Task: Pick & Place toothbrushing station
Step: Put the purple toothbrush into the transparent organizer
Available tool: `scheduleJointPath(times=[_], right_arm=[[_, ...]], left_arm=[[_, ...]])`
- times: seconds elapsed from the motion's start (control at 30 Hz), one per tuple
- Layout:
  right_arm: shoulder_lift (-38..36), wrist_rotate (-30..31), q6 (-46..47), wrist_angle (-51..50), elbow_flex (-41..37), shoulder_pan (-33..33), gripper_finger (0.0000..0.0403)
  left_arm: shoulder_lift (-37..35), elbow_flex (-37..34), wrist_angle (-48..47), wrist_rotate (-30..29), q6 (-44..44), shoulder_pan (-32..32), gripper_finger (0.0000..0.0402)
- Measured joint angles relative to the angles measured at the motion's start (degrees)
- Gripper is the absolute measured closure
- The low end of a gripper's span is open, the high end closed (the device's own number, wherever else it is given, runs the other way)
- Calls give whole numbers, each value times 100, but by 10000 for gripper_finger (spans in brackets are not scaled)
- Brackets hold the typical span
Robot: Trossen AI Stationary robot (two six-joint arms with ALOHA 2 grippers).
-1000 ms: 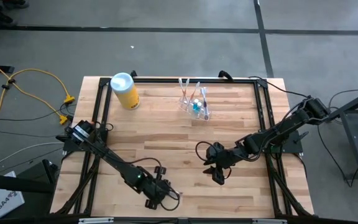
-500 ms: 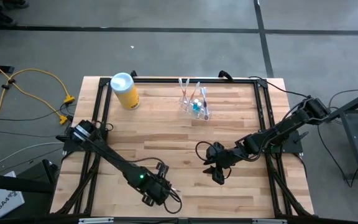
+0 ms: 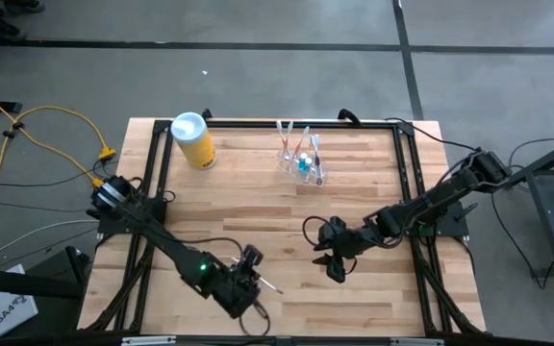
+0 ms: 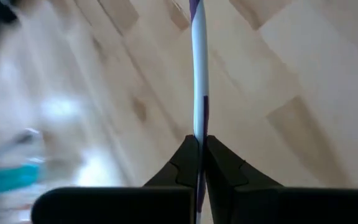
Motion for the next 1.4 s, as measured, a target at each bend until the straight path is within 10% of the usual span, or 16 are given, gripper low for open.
scheduleJointPath(times=[0.5,1.4], right_arm=[[0,-745,0,864,0,-506,228],[0,-1754,-112,2535,-2,-671,228]], left_arm=[[-7,11,598,-2668,3237,-637,399],[361,16,3192,-2918,8132,-246,399]])
